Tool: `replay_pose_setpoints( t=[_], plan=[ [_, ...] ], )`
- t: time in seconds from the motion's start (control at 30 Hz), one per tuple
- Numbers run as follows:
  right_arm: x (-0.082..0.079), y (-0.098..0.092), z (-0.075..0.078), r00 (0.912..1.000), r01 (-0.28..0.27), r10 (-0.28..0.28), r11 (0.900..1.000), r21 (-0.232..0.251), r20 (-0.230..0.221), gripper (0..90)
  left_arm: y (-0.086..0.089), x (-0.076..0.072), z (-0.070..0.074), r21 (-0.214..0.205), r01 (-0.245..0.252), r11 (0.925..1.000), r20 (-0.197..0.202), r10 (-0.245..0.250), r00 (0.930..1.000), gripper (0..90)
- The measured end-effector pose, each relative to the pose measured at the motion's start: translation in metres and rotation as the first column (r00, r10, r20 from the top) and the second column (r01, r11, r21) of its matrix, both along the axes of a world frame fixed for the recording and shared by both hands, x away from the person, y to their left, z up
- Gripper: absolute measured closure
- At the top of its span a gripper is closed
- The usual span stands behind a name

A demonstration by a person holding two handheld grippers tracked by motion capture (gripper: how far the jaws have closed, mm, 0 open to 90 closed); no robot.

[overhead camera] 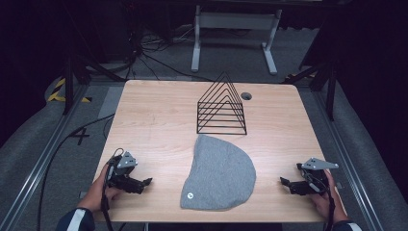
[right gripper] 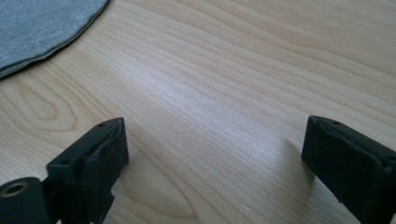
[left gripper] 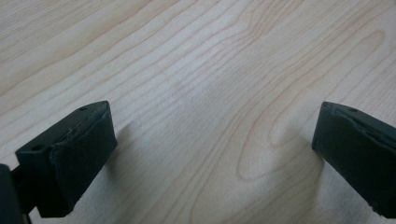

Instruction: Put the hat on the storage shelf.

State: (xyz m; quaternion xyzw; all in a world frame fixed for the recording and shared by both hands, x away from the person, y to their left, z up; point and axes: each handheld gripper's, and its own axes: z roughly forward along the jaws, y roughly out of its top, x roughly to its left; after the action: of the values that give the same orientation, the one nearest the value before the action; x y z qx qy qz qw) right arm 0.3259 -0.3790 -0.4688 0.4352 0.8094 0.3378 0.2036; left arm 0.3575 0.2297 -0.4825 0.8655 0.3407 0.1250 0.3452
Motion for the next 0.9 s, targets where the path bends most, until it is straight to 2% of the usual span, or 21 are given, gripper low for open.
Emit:
replay_pose_setpoints(
  t=[0.13,0.2,0.3,0.37,0.47,0.53,0.57,0.63,0.67,0.7,0.73,0.77,0.8,0.83,0.9],
  plan=[
    [0.000,0.000,0.000,1.0000,0.000,0.000,1.0000,0.000,0.000,7.4,-0.002,0.001,0.000,0.000,-0.002,1.0000,0.005,0.002,1.0000,0.0],
    [-0.001,0.000,0.000,1.0000,0.003,-0.003,1.0000,0.006,-0.002,7.4,-0.003,0.000,0.002,0.013,-0.004,0.9999,-0.005,0.004,1.0000,0.7],
    [-0.001,0.001,0.000,1.0000,-0.001,0.001,1.0000,-0.002,-0.003,7.2,-0.005,-0.002,0.002,0.018,0.050,0.9986,-0.012,-0.050,0.9987,1.2],
    [-0.001,0.002,0.001,0.9999,-0.011,0.011,0.9999,-0.006,-0.006,7.1,-0.007,-0.002,0.003,0.023,0.067,0.9975,-0.020,-0.067,0.9976,1.2],
    [-0.001,0.003,0.002,0.9996,-0.018,0.017,0.9997,-0.016,-0.021,7.2,-0.007,0.002,0.004,0.023,0.112,0.9934,-0.016,-0.112,0.9936,2.2],
    [0.000,0.003,0.004,0.9989,-0.026,0.026,0.9994,-0.022,-0.039,7.7,-0.007,0.004,0.006,0.024,0.114,0.9931,-0.017,-0.114,0.9933,12.6],
    [0.000,0.003,0.005,0.9985,-0.036,0.035,0.9990,-0.027,-0.041,12.2,-0.007,0.007,0.009,-0.002,0.135,0.9908,-0.019,-0.135,0.9907,19.6],
    [-0.002,0.006,0.007,0.9983,-0.052,0.052,0.9986,-0.006,-0.028,31.3,-0.010,0.010,0.009,-0.012,0.123,0.9923,-0.011,-0.123,0.9923,21.3],
    [-0.003,0.008,0.008,0.9983,-0.052,0.052,0.9986,-0.002,-0.026,33.5,-0.012,0.011,0.009,-0.014,0.126,0.9919,-0.007,-0.126,0.9920,21.5],
    [-0.004,0.012,0.009,0.9978,-0.062,0.062,0.9980,-0.008,-0.021,33.9,-0.015,0.014,0.010,-0.007,0.148,0.9890,-0.019,-0.148,0.9888,25.6],
    [-0.007,0.018,0.010,0.9976,-0.069,0.069,0.9976,-0.007,-0.005,41.2,-0.018,0.015,0.010,-0.014,0.152,0.9882,-0.009,-0.152,0.9883,30.6],
    [-0.008,0.023,0.011,0.9972,-0.074,0.075,0.9971,-0.013,0.007,45.6,-0.023,0.018,0.012,-0.011,0.160,0.9870,0.005,-0.160,0.9871,31.4],
    [-0.010,0.030,0.012,0.9956,-0.088,0.089,0.9958,-0.025,0.032,47.9,-0.028,0.020,0.014,-0.018,0.163,0.9864,0.013,-0.163,0.9865,33.8],
    [-0.010,0.030,0.012,0.9956,-0.088,0.089,0.9958,-0.025,0.032,47.9,-0.028,0.020,0.014,-0.018,0.163,0.9864,0.013,-0.163,0.9865,35.6],
    [-0.015,0.046,0.017,0.9895,-0.134,0.134,0.9910,-0.002,0.054,58.8,-0.041,0.026,0.022,-0.025,0.182,0.9829,0.040,-0.181,0.9826,37.7]
  ],
)
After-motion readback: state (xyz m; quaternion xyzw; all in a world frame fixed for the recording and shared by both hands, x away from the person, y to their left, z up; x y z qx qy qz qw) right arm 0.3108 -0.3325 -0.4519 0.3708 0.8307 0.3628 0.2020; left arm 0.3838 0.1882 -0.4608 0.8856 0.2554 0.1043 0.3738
